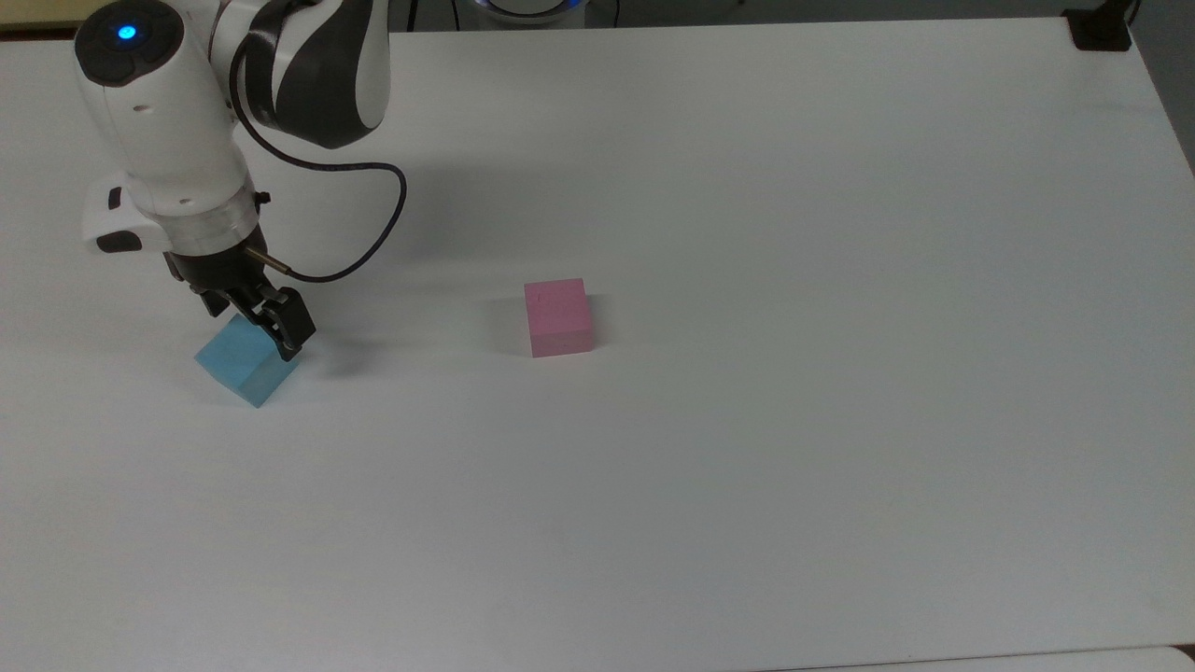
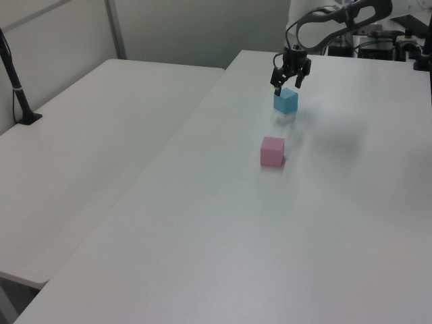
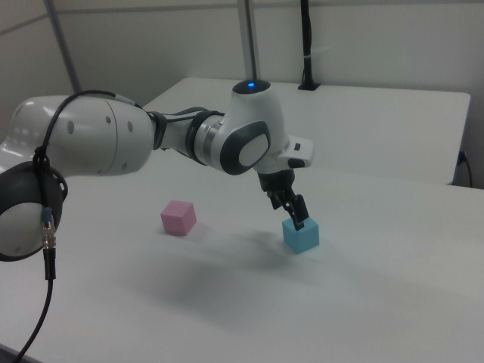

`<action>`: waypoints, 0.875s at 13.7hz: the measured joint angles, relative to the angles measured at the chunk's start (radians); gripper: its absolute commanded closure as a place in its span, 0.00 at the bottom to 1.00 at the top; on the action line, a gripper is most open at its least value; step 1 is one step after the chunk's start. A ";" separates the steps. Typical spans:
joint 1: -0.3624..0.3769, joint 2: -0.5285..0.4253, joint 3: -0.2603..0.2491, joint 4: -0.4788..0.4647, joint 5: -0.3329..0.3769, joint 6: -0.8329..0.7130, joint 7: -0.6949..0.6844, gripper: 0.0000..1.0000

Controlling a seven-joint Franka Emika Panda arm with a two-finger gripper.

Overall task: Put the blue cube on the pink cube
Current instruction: 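Close the gripper on the light-blue cube, then lift the light-blue cube and carry it over the pink cube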

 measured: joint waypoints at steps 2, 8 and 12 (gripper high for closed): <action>-0.001 0.016 -0.003 -0.002 0.000 0.000 0.000 0.00; -0.020 0.045 -0.011 -0.002 -0.001 0.048 0.005 0.34; -0.009 0.083 -0.009 0.000 -0.051 0.113 0.055 0.65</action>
